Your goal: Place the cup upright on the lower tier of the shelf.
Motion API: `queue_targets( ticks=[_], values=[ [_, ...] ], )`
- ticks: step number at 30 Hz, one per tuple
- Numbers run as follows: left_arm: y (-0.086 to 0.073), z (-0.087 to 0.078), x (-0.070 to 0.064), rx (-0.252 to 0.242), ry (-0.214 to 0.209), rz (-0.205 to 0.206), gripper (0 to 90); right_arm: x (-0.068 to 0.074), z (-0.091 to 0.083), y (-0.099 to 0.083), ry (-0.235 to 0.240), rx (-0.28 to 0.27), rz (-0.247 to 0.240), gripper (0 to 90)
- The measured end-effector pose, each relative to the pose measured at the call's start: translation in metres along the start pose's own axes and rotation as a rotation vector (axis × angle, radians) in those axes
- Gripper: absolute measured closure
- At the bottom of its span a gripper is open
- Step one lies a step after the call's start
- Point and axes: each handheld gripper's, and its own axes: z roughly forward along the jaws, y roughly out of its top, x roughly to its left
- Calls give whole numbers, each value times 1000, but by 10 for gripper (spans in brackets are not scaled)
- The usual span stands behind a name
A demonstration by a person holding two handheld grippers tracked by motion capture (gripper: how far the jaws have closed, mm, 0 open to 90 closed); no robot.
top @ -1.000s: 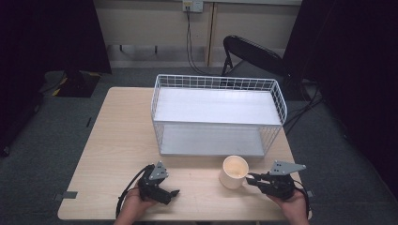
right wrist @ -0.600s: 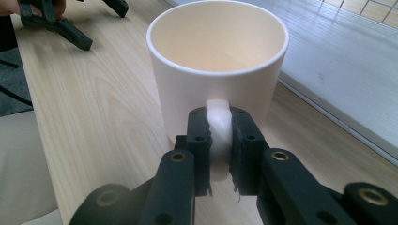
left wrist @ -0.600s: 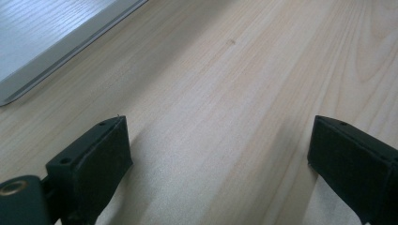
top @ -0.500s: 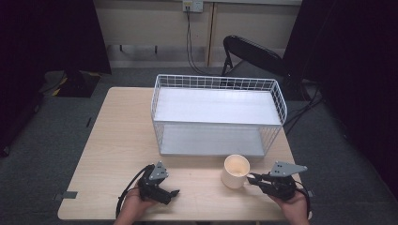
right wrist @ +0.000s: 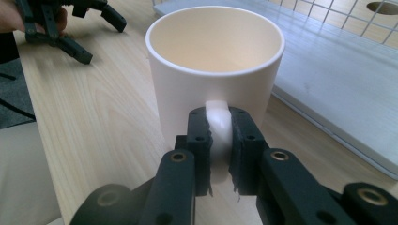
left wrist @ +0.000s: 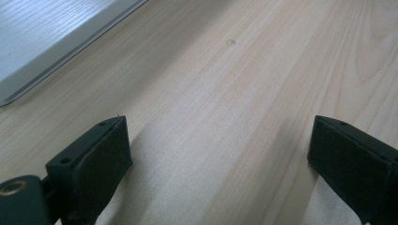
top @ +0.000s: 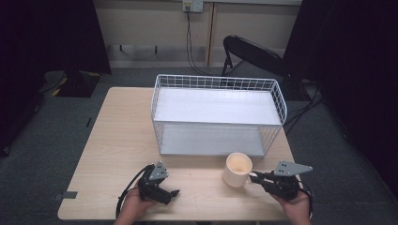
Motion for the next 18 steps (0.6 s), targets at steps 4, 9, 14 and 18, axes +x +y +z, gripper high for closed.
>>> queue_targets(
  ticks=[4, 9, 14, 18],
  values=[
    [0, 0, 0, 0, 0, 0, 58, -2, -3, 1, -7, -7, 10, 804],
    [0, 0, 0, 0, 0, 0, 58, -3, -3, 1, -15, 1, 10, 804],
    [0, 0, 0, 0, 0, 0, 58, -2, -1, 5, -16, 5, 3, 804],
    [0, 0, 0, 0, 0, -1, 58, -1, 1, 9, -20, 4, -1, 803]
  ],
)
